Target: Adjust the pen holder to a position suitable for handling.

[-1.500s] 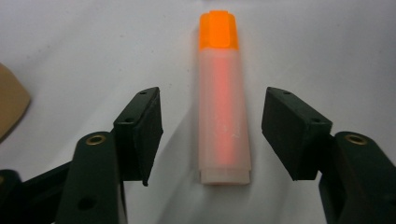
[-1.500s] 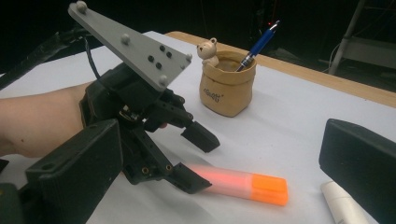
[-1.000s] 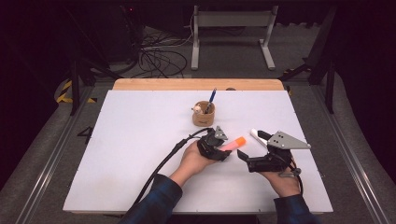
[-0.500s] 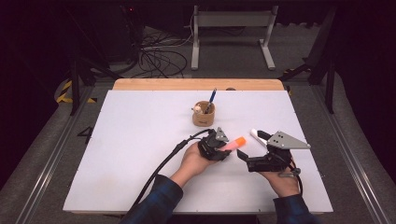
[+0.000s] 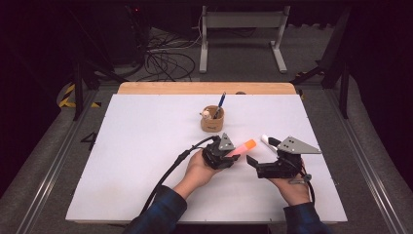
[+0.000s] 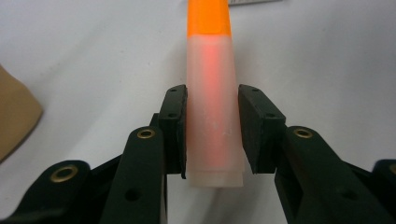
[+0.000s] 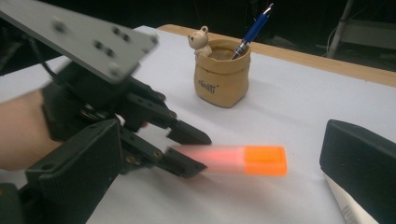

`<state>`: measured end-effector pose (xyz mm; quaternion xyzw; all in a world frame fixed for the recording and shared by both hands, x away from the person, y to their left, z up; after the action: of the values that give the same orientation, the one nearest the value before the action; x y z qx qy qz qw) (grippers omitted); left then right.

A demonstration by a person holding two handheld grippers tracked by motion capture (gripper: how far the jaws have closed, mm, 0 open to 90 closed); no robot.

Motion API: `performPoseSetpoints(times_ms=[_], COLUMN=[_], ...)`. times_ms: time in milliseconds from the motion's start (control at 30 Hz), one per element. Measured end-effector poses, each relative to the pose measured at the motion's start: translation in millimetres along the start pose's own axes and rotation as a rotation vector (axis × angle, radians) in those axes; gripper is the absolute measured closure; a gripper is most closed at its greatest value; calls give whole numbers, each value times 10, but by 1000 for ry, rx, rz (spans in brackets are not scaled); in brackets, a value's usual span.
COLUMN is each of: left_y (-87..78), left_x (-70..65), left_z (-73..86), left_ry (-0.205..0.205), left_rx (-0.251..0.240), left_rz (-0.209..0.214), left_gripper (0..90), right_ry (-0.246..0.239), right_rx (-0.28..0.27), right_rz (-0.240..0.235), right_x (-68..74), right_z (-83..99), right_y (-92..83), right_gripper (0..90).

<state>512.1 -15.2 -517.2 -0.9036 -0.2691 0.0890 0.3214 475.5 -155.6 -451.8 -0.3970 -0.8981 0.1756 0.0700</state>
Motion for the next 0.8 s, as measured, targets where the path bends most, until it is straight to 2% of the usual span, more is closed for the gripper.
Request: performPoseSetpoints(times_ms=[367,600,800], left_y=[-338,-465,-538], left_x=[-56,-101,-162], left_z=[74,152,201], left_ry=[2,-7,-6], left_rx=[-85,-131,-159], left_rz=[-16,-21,-23], left_gripper=[651,651,651], right_ry=[40,76,81], right_rx=[32,55,68], right_rz=[3,-8,-10], right_x=[65,95,126], right_z=[44,82,104], right_y=[94,153,191], right_gripper=[165,244,293])
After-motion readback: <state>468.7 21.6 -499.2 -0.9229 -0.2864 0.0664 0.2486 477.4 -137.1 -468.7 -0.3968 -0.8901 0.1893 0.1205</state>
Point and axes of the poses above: each handheld gripper's, and its own axes: y roughly forward along the jaws, z roughly out of its underside, x roughly to its left, the point moved 7 cm from there along y, roughly forward along the jaws, and after that the axes turned 4 degrees about -y, right-handed, at the moved point
